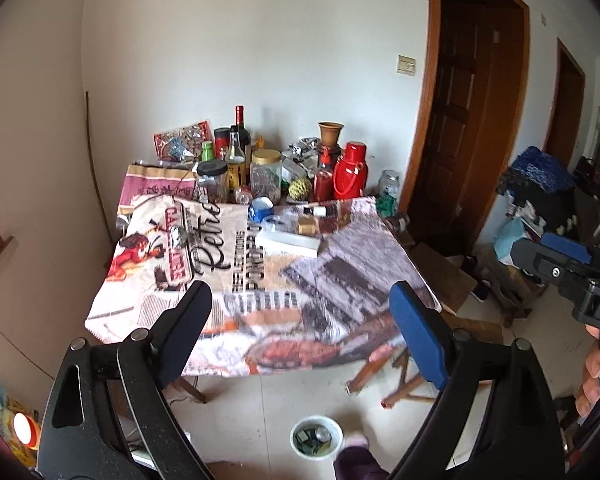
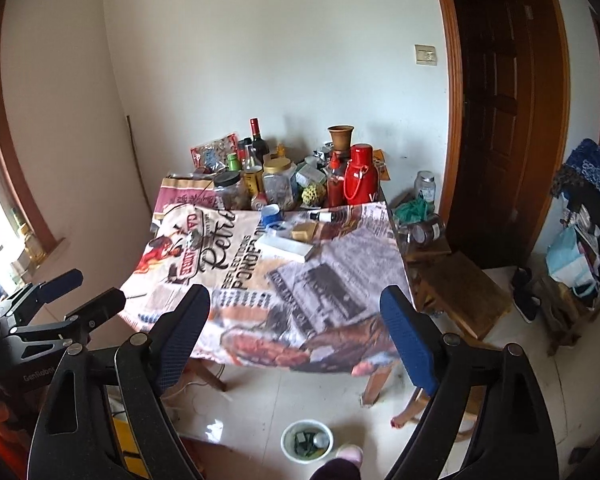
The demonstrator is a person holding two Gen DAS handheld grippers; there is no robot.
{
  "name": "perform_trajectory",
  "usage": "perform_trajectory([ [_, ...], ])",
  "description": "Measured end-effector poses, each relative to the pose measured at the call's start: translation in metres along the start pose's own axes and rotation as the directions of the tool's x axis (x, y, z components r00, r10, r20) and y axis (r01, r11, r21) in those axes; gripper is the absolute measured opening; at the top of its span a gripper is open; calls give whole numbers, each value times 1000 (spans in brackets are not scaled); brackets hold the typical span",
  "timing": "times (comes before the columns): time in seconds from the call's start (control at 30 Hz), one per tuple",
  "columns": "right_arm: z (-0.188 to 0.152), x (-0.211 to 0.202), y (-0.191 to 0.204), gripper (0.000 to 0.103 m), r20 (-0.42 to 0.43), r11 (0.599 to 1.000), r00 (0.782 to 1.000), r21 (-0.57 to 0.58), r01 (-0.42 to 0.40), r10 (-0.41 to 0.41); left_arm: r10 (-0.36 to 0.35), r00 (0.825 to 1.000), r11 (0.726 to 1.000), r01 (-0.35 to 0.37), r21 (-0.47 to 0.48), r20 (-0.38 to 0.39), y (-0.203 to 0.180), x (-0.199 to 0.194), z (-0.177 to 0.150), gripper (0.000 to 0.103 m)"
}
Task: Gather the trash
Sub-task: 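Raise both tools and move them back toward the table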
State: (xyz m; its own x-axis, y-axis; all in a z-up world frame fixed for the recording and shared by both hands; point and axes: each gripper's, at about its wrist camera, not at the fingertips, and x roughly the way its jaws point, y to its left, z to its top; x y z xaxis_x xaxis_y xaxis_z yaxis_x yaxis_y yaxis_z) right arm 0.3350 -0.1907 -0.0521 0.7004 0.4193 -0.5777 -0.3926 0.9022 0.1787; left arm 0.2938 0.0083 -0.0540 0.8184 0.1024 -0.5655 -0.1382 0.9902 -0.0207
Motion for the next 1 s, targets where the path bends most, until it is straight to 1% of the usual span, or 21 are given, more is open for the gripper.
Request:
perform_trajectory([
  [0.07,16,15,-15,85,-1,1000,1000,-15,-14,14,15,1000,1000,-15,-8,6,-10,18,15,90],
  [0.17,39,33,-34,85,3,999,1000,-34,-19,19,13,1000,1000,-13,-15,10,-25,49,42,90],
  [0.23,52,42,-44,85,-3,999,999,-38,-34,34,33,999,999,-33,-21,4,-35,69,59,90],
  [0.27,59,47,-50,85,-5,998,999,-43,-47,46,49,999,998,-49,-34,8,-39,78,68,90],
  [0.33,72,58,-60,85,-10,996,998,-60,-63,62,59,998,996,-58,-63,9,-44,92,78,91],
  [0.5,89,88,-79,85,-27,993,997,-90,-77,75,91,995,991,-95,-94,-43,-48,133,89,91],
  [0.73,103,138,-91,85,-99,992,990,-67,-110,103,117,984,983,-133,-126,-132,-35,187,95,91],
  [0.9,109,172,-88,85,-126,997,991,-44,-57,51,125,979,987,-139,-78,-163,-20,229,105,91],
  [1.0,113,193,-85,85,-144,1000,989,-4,-21,20,92,980,993,-103,-53,-176,-8,258,113,91],
])
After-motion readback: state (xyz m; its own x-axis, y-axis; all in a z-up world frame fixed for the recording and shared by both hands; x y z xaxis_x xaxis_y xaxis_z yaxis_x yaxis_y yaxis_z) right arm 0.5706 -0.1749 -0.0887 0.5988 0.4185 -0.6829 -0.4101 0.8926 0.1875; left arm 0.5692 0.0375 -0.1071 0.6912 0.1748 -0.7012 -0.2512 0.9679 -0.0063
